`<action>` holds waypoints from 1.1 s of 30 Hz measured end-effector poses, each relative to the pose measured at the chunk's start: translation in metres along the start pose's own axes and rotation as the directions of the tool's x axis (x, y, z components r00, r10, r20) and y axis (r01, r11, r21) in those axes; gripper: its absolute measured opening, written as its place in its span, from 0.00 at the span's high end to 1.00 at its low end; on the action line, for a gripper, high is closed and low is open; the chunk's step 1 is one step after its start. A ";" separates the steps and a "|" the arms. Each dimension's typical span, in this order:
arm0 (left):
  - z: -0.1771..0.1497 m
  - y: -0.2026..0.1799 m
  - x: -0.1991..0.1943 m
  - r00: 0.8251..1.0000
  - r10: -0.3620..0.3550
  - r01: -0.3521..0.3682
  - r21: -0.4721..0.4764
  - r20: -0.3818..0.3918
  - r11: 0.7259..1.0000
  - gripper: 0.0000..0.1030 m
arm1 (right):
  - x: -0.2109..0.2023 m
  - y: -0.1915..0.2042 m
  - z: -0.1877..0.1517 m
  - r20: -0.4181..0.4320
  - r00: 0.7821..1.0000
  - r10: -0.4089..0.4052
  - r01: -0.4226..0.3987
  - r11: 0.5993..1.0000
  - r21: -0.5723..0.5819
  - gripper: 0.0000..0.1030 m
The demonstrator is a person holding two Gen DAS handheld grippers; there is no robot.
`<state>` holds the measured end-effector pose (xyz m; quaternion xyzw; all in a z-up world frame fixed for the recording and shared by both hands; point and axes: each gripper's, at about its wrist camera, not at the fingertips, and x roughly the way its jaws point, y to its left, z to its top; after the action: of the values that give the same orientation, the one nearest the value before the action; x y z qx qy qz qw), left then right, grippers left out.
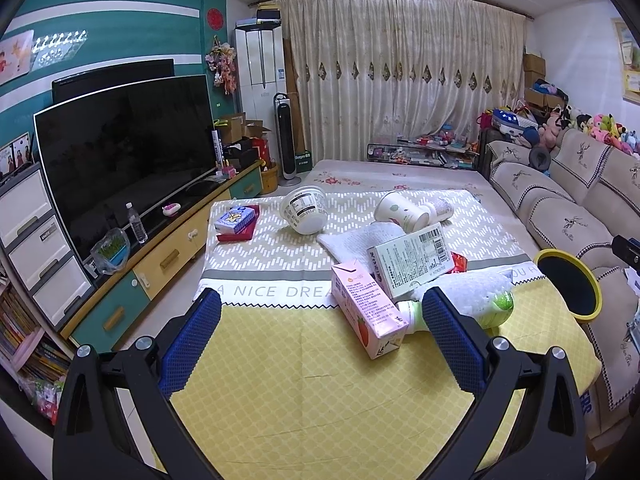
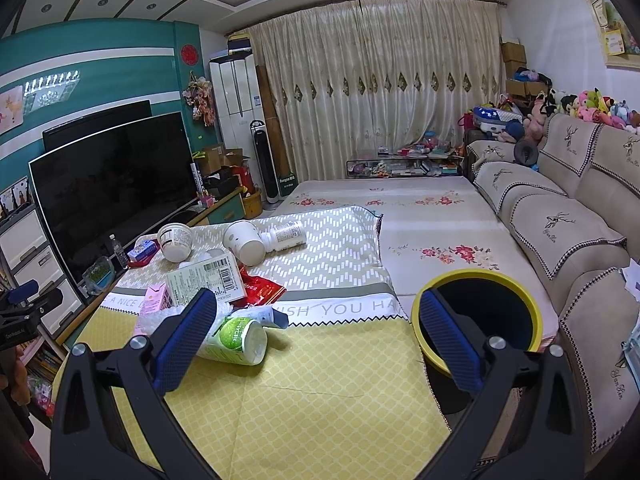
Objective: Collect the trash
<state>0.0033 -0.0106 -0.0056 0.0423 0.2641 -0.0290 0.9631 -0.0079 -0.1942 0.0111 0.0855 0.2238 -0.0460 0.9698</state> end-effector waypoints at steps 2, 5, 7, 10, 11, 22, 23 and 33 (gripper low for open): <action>0.000 0.000 0.000 1.000 -0.002 0.002 0.001 0.000 1.000 0.04 | 0.000 0.000 0.000 -0.001 1.000 0.000 0.000 1.000 0.001 0.06; -0.001 -0.002 0.000 1.000 -0.003 0.003 0.002 -0.001 1.000 0.04 | 0.001 0.000 -0.002 -0.002 1.000 0.000 0.000 1.000 0.001 0.06; -0.001 -0.002 0.000 1.000 -0.004 0.004 0.002 -0.002 1.000 0.04 | 0.002 0.000 -0.002 -0.002 1.000 -0.001 0.001 1.000 0.001 0.06; -0.002 -0.002 0.002 1.000 -0.004 0.004 0.002 -0.004 1.000 0.04 | 0.002 0.000 -0.003 -0.002 1.000 -0.001 0.001 1.000 0.001 0.06; -0.002 -0.003 0.002 1.000 -0.004 0.004 0.003 -0.004 1.000 0.04 | 0.002 0.000 -0.002 -0.002 1.000 -0.001 0.001 1.000 0.000 0.06; -0.002 -0.002 0.002 1.000 -0.004 0.004 0.002 -0.004 1.000 0.04 | 0.004 -0.001 -0.003 -0.007 1.000 0.000 0.000 1.000 0.004 0.06; -0.002 -0.002 0.002 1.000 -0.003 0.003 0.003 -0.004 1.000 0.04 | 0.004 -0.001 -0.003 -0.007 1.000 0.000 0.000 1.000 0.004 0.06; -0.002 -0.002 0.002 1.000 -0.004 0.004 0.003 -0.004 1.000 0.04 | 0.008 -0.002 -0.007 -0.014 1.000 0.000 0.000 1.000 0.005 0.06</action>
<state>0.0044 -0.0127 -0.0082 0.0435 0.2663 -0.0313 0.9624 -0.0036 -0.1956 0.0009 0.0880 0.2304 -0.0461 0.9680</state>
